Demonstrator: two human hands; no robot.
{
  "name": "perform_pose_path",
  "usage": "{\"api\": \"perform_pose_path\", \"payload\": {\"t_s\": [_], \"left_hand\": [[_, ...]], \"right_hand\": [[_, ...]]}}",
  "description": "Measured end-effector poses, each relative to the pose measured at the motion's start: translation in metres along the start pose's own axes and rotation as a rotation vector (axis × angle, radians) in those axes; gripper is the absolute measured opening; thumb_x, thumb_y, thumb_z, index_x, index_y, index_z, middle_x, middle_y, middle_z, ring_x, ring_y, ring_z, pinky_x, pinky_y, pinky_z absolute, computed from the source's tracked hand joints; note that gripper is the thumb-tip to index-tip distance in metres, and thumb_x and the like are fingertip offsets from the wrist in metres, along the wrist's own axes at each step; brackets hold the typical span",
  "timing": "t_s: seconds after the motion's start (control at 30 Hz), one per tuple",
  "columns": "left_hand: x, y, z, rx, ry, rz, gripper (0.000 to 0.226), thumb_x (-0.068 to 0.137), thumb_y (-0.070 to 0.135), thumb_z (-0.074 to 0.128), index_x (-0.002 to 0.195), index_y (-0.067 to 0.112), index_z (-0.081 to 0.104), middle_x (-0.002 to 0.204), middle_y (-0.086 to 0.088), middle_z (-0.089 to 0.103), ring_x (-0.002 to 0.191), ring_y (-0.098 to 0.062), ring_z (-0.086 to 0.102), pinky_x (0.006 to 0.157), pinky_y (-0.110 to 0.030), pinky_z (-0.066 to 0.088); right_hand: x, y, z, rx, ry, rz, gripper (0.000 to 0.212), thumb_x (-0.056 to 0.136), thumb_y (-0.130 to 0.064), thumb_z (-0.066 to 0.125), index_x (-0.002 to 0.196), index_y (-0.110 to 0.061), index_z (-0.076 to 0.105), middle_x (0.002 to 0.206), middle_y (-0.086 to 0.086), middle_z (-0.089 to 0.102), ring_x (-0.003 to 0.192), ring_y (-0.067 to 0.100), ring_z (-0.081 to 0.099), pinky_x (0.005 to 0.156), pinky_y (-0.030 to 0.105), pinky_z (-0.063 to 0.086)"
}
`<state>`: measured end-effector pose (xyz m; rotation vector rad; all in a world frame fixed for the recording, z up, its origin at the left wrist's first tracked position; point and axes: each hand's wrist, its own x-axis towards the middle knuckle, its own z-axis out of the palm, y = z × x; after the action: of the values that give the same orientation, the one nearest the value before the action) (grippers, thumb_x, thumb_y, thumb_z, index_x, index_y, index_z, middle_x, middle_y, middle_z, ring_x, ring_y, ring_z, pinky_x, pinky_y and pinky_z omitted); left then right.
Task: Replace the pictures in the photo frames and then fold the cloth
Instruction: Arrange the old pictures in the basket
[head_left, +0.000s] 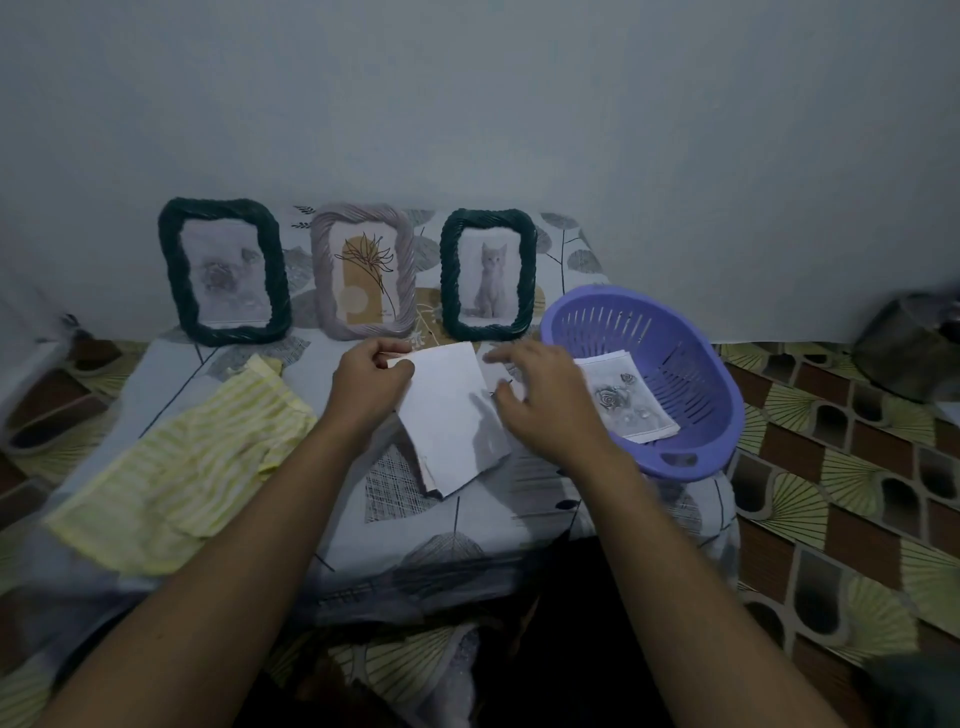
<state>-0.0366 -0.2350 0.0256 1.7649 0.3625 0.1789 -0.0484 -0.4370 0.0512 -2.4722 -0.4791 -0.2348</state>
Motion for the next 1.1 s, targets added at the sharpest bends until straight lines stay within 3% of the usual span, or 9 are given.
{"api": "perform_pose_path", "payload": {"t_s": [0.13,0.3,0.43,0.57,0.73,0.83,0.93,1.0,1.1], "left_hand": [[-0.007,0.008,-0.002,-0.025,0.018,0.02,0.027,0.067,0.029,0.06,0.092,0.028,0.067,0.096,-0.011,0.066,0.091,-0.03,0.068,0.075,-0.053,0.06],[-0.021,0.015,-0.001,-0.035,0.058,0.057,0.038,0.064,0.029,0.058,0.102,0.03,0.066,0.091,0.001,0.064,0.087,-0.022,0.069,0.079,-0.052,0.06],[-0.033,0.017,0.004,-0.015,0.056,0.119,0.038,0.076,0.021,0.063,0.113,0.028,0.06,0.094,-0.002,0.065,0.083,-0.017,0.068,0.074,-0.043,0.06],[-0.039,0.016,0.008,0.027,0.031,0.184,0.035,0.084,0.013,0.066,0.116,0.026,0.058,0.089,0.005,0.063,0.068,0.0,0.06,0.065,-0.023,0.044],[-0.042,0.011,0.01,-0.16,-0.121,0.157,0.033,0.088,0.023,0.074,0.117,0.021,0.058,0.088,0.0,0.071,0.087,-0.016,0.072,0.081,-0.036,0.057],[-0.042,0.008,0.011,-0.177,-0.019,0.21,0.017,0.096,0.021,0.063,0.112,0.017,0.062,0.093,0.0,0.071,0.082,-0.008,0.067,0.073,-0.023,0.053],[-0.038,0.001,0.011,-0.131,0.104,0.201,0.022,0.097,0.011,0.056,0.119,0.014,0.057,0.108,0.005,0.06,0.09,-0.002,0.058,0.068,-0.007,0.044],[-0.034,-0.006,0.013,-0.113,0.02,0.149,0.031,0.097,0.01,0.053,0.126,0.018,0.052,0.114,0.011,0.058,0.104,-0.006,0.057,0.077,-0.01,0.043],[-0.032,-0.012,0.019,-0.151,-0.122,0.105,0.03,0.096,0.011,0.049,0.124,0.019,0.059,0.111,0.007,0.068,0.104,-0.009,0.063,0.092,-0.031,0.051]], "right_hand": [[-0.011,-0.014,0.026,0.096,-0.231,0.03,0.059,0.088,-0.032,0.067,0.141,-0.017,0.048,0.138,0.008,0.051,0.126,0.025,0.046,0.105,0.04,0.041],[-0.02,-0.022,0.05,0.074,-0.185,0.079,0.08,0.081,-0.048,0.073,0.146,-0.02,0.035,0.139,0.002,0.045,0.128,0.021,0.043,0.102,0.04,0.043],[-0.023,-0.03,0.061,0.062,-0.101,0.088,0.069,0.085,-0.036,0.07,0.144,-0.02,0.036,0.136,0.0,0.046,0.122,0.022,0.048,0.094,0.042,0.047],[-0.025,-0.03,0.063,0.156,0.002,0.147,0.049,0.088,-0.017,0.063,0.135,-0.019,0.049,0.13,0.001,0.057,0.11,0.023,0.058,0.087,0.043,0.051],[-0.026,-0.026,0.065,0.309,0.115,0.233,0.022,0.094,-0.011,0.055,0.114,-0.018,0.061,0.094,-0.002,0.066,0.083,0.018,0.059,0.066,0.03,0.041],[-0.026,-0.022,0.06,0.361,0.161,0.294,0.022,0.094,-0.012,0.053,0.114,-0.013,0.062,0.092,0.002,0.067,0.083,0.021,0.061,0.065,0.027,0.042],[-0.026,-0.018,0.055,0.525,0.15,0.351,0.027,0.092,-0.006,0.055,0.116,-0.015,0.063,0.091,-0.005,0.066,0.082,0.013,0.063,0.063,0.021,0.046],[-0.025,-0.014,0.053,0.625,0.135,0.355,0.031,0.091,-0.003,0.055,0.116,-0.019,0.062,0.093,-0.01,0.067,0.083,0.002,0.063,0.062,0.013,0.046],[-0.023,-0.01,0.055,0.691,0.112,0.335,0.034,0.092,-0.002,0.053,0.12,-0.02,0.062,0.101,-0.006,0.07,0.094,0.008,0.066,0.072,0.02,0.05]]}}
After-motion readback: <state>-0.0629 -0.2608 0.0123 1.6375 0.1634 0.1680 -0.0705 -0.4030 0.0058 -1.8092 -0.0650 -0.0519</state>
